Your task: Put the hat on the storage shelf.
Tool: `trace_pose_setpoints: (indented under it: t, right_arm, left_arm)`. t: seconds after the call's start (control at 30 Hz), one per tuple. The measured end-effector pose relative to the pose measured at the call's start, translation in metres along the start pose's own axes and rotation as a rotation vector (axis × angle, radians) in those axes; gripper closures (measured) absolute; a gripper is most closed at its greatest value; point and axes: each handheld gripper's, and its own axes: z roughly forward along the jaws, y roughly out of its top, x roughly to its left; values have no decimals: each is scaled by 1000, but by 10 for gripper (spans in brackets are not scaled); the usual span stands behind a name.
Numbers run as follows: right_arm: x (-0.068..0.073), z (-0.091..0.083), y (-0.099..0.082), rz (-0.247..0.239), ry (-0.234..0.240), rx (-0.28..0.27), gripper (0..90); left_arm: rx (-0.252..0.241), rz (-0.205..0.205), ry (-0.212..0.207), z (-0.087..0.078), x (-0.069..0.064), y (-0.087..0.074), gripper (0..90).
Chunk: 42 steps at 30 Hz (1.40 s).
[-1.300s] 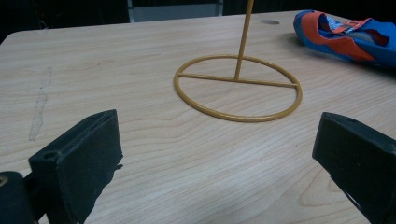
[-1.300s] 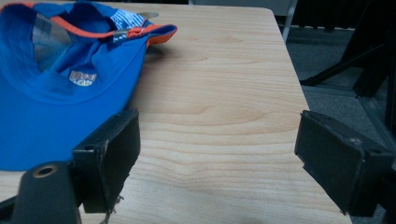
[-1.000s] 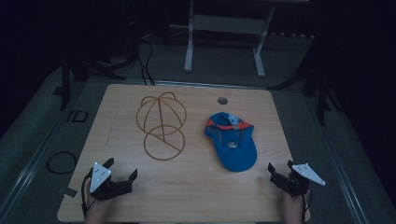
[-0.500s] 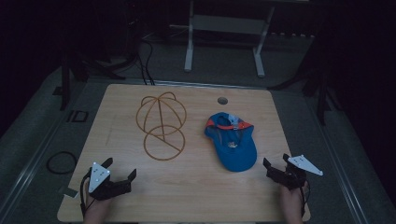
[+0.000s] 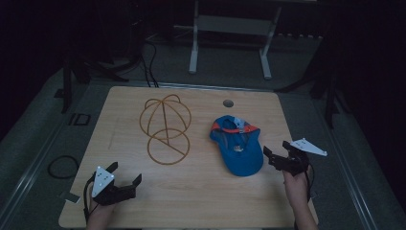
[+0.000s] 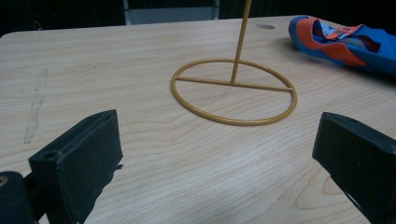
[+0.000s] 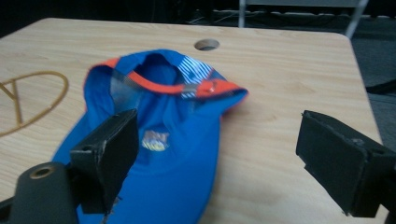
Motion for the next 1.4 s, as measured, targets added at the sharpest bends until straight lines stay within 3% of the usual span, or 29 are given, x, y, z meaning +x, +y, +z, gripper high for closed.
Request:
trace_pose_setpoints:
  t: [0.1,0.17,0.33,0.7,1.4]
  right_arm:
    - [4,6,9,-10,12,-16,133]
    - [7,11,15,-17,-8,-14,133]
    - [11,21,28,-26,49,-32,135]
    - [22,50,46,-61,97,-5,165]
    - [33,101,70,-138,111,50,226]
  left_arm:
    - [3,2,-2,0,0,0,18]
    - [2,1,-3,0,0,0,18]
    - [5,3,-7,0,-1,0,18]
    - [6,6,-12,0,-1,1,18]
    - [9,12,-17,0,-1,1,18]
